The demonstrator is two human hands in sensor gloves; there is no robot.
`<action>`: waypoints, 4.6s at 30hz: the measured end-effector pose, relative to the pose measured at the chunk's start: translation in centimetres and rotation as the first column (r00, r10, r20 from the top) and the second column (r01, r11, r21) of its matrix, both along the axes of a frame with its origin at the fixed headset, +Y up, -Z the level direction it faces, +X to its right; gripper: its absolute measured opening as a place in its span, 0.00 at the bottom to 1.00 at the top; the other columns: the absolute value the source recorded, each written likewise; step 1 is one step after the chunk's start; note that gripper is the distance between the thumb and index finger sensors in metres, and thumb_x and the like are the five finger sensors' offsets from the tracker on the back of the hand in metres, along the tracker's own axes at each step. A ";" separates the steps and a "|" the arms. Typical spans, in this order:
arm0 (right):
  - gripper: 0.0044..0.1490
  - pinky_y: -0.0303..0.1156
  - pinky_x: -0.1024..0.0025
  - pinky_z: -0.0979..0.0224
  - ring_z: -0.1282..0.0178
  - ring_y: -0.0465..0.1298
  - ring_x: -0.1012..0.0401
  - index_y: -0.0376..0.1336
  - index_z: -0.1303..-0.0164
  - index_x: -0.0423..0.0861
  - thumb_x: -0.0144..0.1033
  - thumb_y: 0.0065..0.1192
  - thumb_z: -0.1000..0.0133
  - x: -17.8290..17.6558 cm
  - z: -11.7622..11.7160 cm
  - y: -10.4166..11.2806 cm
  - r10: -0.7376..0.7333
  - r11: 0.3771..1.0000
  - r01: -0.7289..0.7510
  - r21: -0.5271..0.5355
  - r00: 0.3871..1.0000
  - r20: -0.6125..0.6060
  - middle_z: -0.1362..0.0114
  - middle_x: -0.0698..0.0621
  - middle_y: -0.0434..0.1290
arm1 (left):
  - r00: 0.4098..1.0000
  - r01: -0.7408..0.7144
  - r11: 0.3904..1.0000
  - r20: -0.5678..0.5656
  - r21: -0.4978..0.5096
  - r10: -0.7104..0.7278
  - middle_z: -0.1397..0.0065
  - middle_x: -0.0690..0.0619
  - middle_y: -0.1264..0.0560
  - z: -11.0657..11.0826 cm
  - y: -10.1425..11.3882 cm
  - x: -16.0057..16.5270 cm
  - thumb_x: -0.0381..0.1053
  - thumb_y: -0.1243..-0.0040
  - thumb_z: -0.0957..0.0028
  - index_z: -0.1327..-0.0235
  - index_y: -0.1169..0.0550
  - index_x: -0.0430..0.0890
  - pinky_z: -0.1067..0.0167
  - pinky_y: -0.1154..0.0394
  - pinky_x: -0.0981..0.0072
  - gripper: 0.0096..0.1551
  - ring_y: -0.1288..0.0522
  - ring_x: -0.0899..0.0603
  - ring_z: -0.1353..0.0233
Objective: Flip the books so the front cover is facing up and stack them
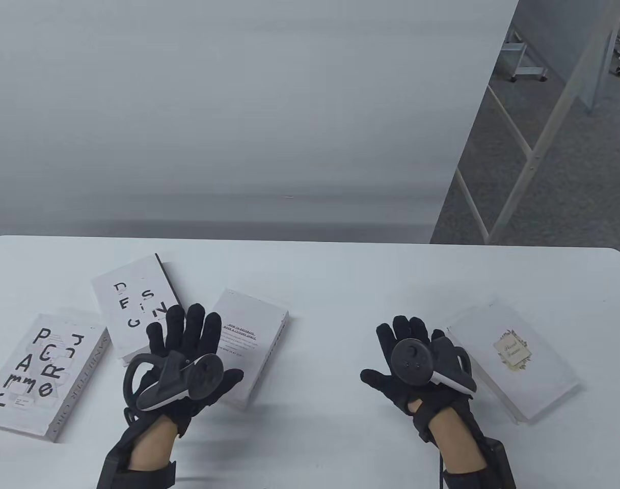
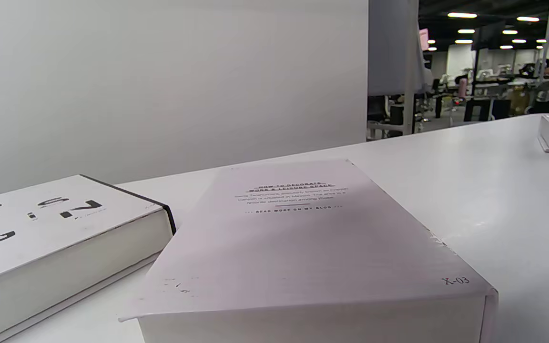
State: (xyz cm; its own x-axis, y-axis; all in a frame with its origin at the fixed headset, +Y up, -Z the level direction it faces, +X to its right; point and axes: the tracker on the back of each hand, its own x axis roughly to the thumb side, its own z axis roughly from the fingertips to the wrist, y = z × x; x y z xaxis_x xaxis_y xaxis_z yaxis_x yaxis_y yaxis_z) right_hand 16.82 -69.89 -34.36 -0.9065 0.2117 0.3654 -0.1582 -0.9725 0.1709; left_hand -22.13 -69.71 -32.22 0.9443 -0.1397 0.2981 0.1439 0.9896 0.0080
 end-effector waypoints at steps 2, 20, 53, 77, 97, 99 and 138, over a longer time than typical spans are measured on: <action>0.59 0.38 0.19 0.35 0.23 0.41 0.27 0.44 0.18 0.39 0.70 0.50 0.45 0.0 -0.1 -0.2 0.000 1.000 0.000 -0.006 1.000 0.001 0.18 0.26 0.40 | 1.000 -0.002 1.000 0.001 -0.007 0.002 0.19 0.28 0.67 0.0 0.0 0.0 0.82 0.67 0.50 0.17 0.59 0.36 0.38 0.64 0.16 0.65 0.67 0.16 0.24; 0.57 0.37 0.20 0.35 0.23 0.40 0.27 0.44 0.19 0.39 0.68 0.51 0.44 1.1 -0.1 -0.1 -0.010 1.000 0.012 -0.026 0.999 0.040 0.18 0.26 0.40 | 0.999 -0.016 0.998 0.041 -0.053 0.018 0.18 0.30 0.61 -1.0 -2.4 0.4 0.80 0.63 0.50 0.18 0.55 0.36 0.31 0.53 0.23 0.63 0.58 0.17 0.21; 0.55 0.38 0.20 0.35 0.24 0.41 0.27 0.45 0.19 0.38 0.65 0.51 0.43 -0.3 -0.2 -1.6 0.026 0.994 -0.025 -0.107 1.000 0.006 0.19 0.25 0.41 | 0.979 0.184 0.976 -0.066 -0.114 -0.192 0.37 0.49 0.22 -5.2 -5.8 2.0 0.56 0.34 0.56 0.42 0.23 0.56 0.55 0.14 0.63 0.26 0.13 0.44 0.49; 0.47 0.43 0.22 0.35 0.25 0.44 0.27 0.49 0.20 0.44 0.62 0.50 0.42 -2.6 -0.2 -5.4 -0.053 0.976 0.043 -0.212 0.998 -0.042 0.19 0.27 0.44 | 0.968 0.230 0.970 0.089 0.075 -0.236 0.41 0.51 0.18 1.5 -6.3 18.0 0.56 0.34 0.54 0.46 0.19 0.55 0.59 0.14 0.66 0.22 0.10 0.47 0.55; 0.44 0.77 0.54 0.36 0.33 0.72 0.39 0.47 0.24 0.36 0.50 0.52 0.41 -2.1 -1.5 -8.6 -0.098 0.948 0.130 -0.292 0.988 0.121 0.27 0.22 0.55 | 0.747 -0.631 0.768 -0.357 -0.112 0.561 0.36 0.40 0.23 -0.9 -8.5 5.6 0.60 0.32 0.55 0.30 0.32 0.41 0.57 0.10 0.68 0.44 0.12 0.41 0.46; 0.44 0.78 0.56 0.35 0.33 0.71 0.40 0.45 0.24 0.36 0.49 0.51 0.41 -2.3 -1.6 -8.8 -0.112 0.942 0.145 -0.303 0.986 0.125 0.28 0.22 0.54 | 0.695 -0.694 0.704 -0.391 -0.149 0.603 0.35 0.39 0.24 -1.0 -9.2 5.5 0.59 0.32 0.54 0.30 0.32 0.40 0.53 0.11 0.66 0.43 0.13 0.38 0.44; 0.48 0.71 0.47 0.33 0.28 0.65 0.40 0.49 0.28 0.54 0.16 0.63 0.56 -5.7 2.7 -5.3 -0.139 0.973 0.175 0.149 0.964 -0.228 0.24 0.32 0.52 | 0.571 -0.818 0.502 -0.490 -0.280 0.658 0.39 0.38 0.21 -1.4 -11.4 5.0 0.43 0.36 0.52 0.34 0.29 0.36 0.57 0.11 0.73 0.32 0.13 0.43 0.46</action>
State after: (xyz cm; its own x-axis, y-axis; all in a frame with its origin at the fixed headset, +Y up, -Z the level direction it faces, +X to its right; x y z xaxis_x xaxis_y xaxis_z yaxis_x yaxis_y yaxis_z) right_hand 11.16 -75.21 -31.62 -0.7629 0.2648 0.5897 -0.2886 -0.9558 0.0558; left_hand -17.18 -81.07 -33.62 0.6723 0.7186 -0.1780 -0.7272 0.5959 -0.3408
